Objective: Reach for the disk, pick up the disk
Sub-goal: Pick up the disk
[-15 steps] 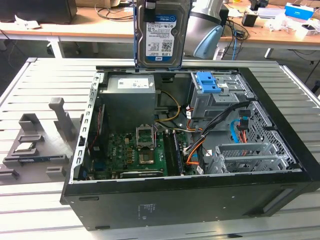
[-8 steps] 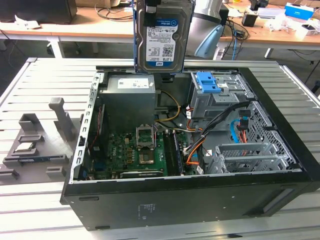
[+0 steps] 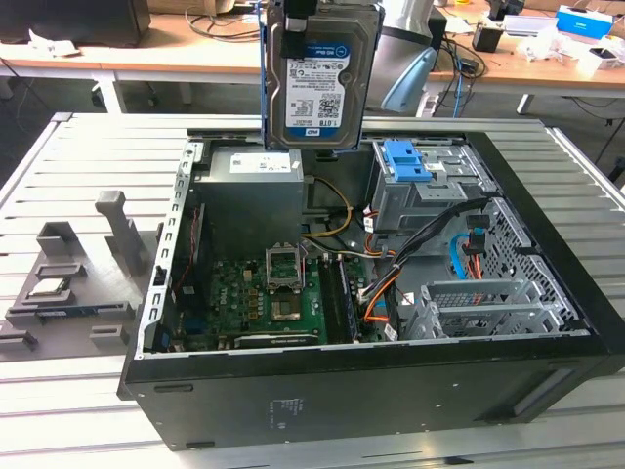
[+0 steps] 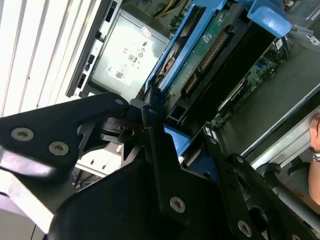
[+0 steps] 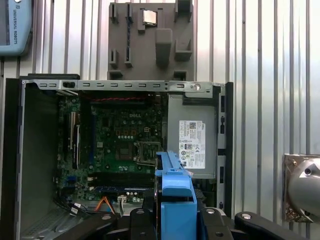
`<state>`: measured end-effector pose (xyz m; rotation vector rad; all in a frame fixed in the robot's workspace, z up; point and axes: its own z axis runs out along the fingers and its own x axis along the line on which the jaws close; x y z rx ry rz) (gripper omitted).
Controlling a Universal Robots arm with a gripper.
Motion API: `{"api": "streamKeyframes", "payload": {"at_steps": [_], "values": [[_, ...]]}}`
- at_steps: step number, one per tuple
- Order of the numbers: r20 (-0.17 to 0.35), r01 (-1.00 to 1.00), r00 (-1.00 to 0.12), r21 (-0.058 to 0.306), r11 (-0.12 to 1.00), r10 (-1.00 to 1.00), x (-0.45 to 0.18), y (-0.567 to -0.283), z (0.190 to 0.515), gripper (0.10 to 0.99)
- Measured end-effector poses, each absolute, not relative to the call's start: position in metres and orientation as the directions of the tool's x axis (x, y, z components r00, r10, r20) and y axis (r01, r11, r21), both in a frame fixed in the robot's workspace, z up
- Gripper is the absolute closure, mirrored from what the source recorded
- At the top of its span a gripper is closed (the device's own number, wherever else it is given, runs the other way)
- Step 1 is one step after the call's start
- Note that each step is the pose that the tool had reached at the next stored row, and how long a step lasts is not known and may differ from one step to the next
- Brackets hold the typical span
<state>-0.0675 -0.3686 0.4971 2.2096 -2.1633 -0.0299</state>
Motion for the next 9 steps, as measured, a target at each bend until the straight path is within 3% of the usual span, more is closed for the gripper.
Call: {"api": "streamKeyframes", "payload": {"at_steps": [9], "values": [[0.022, -0.999, 0.022, 0.049, -0.021, -1.000, -0.068, -0.383, 0.497, 0.722]]}}
